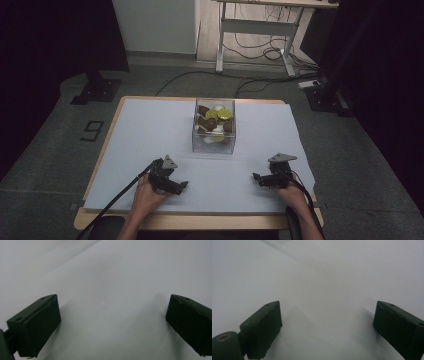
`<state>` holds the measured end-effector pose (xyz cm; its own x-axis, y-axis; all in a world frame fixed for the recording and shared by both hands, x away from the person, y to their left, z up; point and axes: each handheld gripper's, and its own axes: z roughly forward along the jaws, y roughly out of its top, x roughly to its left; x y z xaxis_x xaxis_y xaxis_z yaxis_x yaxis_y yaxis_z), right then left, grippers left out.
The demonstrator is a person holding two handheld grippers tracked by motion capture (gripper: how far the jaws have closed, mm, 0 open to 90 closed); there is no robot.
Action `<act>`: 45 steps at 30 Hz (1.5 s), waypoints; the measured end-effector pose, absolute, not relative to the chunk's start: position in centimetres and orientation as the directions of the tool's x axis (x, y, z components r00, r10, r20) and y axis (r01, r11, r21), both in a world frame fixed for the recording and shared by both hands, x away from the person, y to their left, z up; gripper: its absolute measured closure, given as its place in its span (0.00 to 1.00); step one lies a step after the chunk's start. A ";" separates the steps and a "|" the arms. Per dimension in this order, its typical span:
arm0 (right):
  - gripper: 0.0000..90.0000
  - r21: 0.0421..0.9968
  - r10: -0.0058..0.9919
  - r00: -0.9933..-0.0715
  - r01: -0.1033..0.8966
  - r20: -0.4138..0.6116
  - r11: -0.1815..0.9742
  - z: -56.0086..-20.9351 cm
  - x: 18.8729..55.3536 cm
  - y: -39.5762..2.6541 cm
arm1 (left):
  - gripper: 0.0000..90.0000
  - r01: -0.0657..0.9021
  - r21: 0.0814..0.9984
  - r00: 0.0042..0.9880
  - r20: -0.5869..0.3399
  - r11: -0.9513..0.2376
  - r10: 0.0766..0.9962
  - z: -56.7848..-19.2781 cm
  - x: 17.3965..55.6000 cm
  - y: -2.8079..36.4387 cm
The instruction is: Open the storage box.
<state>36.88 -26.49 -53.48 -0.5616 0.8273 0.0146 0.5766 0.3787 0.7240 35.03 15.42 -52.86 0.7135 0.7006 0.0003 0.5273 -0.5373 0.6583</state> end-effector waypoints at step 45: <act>0.07 0.698 0.733 -0.678 0.551 0.055 0.457 -51.0 36.7 -25.1 | 0.09 0.517 0.684 0.731 -0.041 -0.515 0.681 -51.3 35.3 15.7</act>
